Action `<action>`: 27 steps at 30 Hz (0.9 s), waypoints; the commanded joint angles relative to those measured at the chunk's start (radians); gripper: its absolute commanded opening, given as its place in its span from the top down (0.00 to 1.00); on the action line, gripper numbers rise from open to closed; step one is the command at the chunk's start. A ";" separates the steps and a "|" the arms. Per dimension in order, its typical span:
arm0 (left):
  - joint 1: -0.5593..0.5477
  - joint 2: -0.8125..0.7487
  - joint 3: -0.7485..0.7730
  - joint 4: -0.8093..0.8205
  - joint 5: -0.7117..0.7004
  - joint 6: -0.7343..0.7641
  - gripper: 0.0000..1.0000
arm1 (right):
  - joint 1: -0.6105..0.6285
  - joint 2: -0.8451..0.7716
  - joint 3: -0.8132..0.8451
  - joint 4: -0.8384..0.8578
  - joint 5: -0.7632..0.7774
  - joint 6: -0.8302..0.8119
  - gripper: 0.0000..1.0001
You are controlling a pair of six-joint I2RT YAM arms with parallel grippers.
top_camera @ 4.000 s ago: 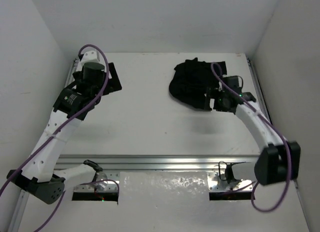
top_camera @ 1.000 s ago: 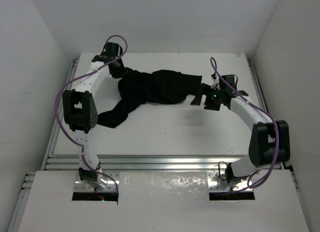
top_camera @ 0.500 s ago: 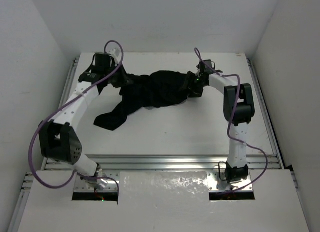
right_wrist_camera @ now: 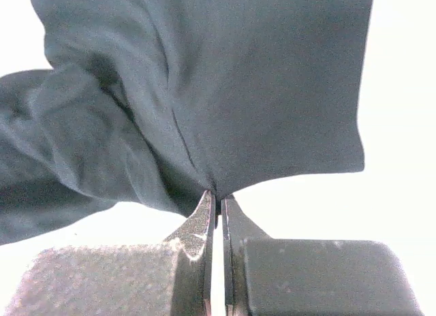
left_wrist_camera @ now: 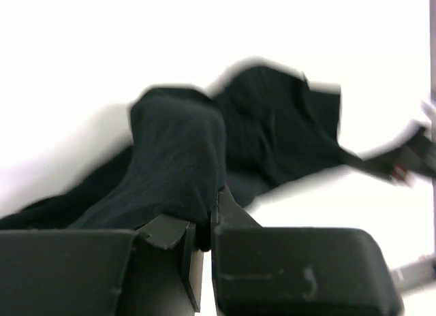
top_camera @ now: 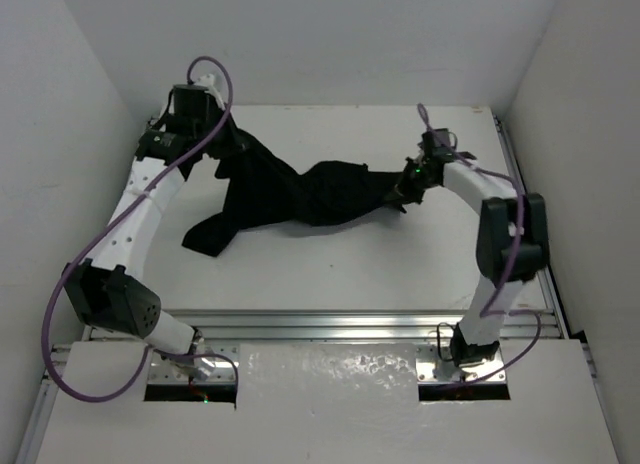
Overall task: Fold and stack the t-shirts
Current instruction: Flatten the tshirt out
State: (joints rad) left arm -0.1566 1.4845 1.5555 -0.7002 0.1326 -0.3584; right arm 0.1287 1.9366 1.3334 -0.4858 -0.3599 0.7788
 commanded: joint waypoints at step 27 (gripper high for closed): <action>0.006 -0.546 -0.618 0.166 0.296 -0.059 1.00 | 0.135 -0.181 -0.050 0.032 -0.172 -0.365 0.26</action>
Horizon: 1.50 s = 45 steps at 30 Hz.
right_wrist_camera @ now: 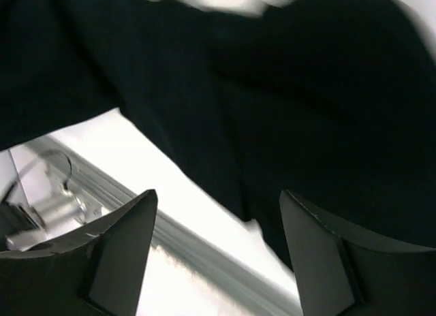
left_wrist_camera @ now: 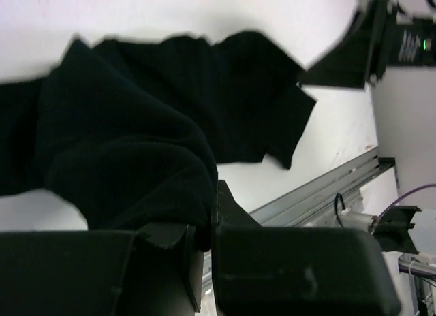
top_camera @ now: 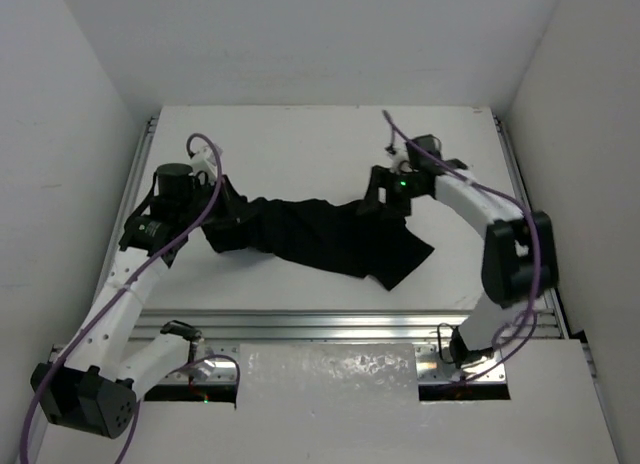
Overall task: Fold and stack the t-shirts
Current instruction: Flatten the tshirt out
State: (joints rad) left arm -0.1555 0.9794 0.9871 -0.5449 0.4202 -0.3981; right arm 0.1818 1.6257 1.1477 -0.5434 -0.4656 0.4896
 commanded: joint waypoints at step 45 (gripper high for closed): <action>-0.165 0.227 1.164 -0.142 -0.374 0.298 1.00 | 0.225 -0.409 0.857 -0.219 0.435 -0.183 1.00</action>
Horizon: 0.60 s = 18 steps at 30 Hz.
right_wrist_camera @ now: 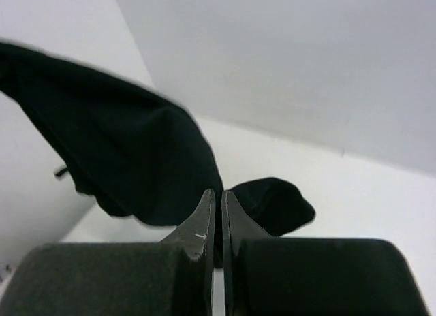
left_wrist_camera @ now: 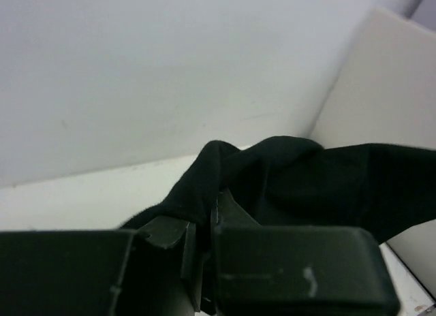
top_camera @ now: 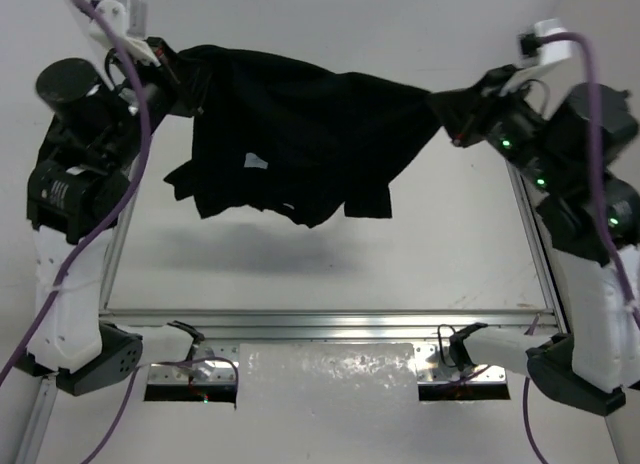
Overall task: Fold and stack the t-shirts
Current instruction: Flatten the tshirt out
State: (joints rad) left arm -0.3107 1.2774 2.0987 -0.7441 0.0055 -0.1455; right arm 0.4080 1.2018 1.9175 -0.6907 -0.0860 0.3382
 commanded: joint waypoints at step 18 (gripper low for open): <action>0.027 0.505 0.022 0.135 -0.014 -0.023 0.97 | -0.246 0.430 0.124 -0.014 0.042 -0.013 1.00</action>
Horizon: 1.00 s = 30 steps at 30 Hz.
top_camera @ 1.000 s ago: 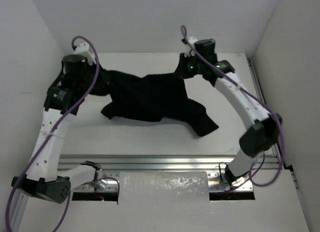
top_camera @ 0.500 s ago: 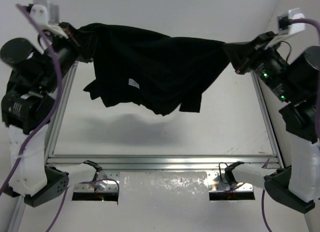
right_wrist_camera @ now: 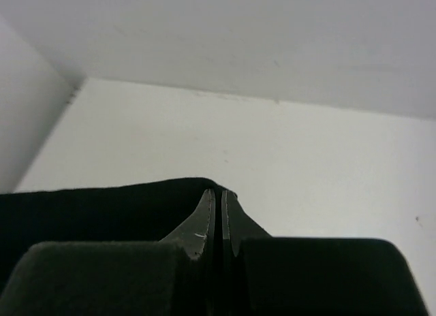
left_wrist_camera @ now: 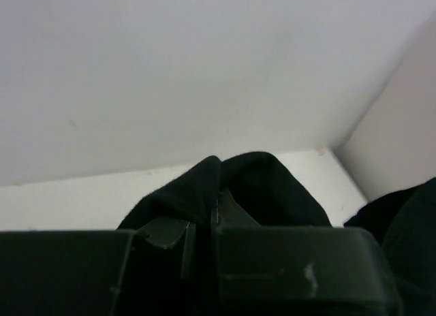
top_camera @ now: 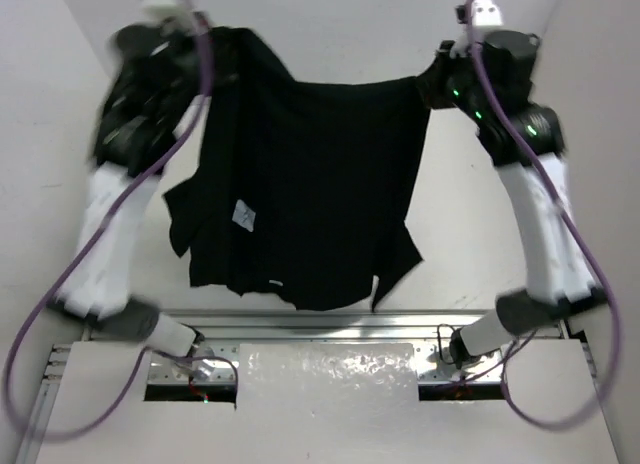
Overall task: Fold and stack the t-shirts
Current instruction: Flatten the tshirt out
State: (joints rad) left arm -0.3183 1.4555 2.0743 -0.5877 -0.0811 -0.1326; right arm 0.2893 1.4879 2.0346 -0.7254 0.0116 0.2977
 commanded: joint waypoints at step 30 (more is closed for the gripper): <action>-0.366 0.420 -0.694 -0.121 -0.068 -0.900 0.13 | -0.265 0.648 -0.405 0.061 -0.064 0.208 0.34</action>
State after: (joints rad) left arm -0.7216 1.7103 1.4311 -0.6628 -0.2100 -0.9066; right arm 0.0132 2.1899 1.7027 -0.5999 -0.0895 0.4759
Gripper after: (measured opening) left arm 0.869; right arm 0.650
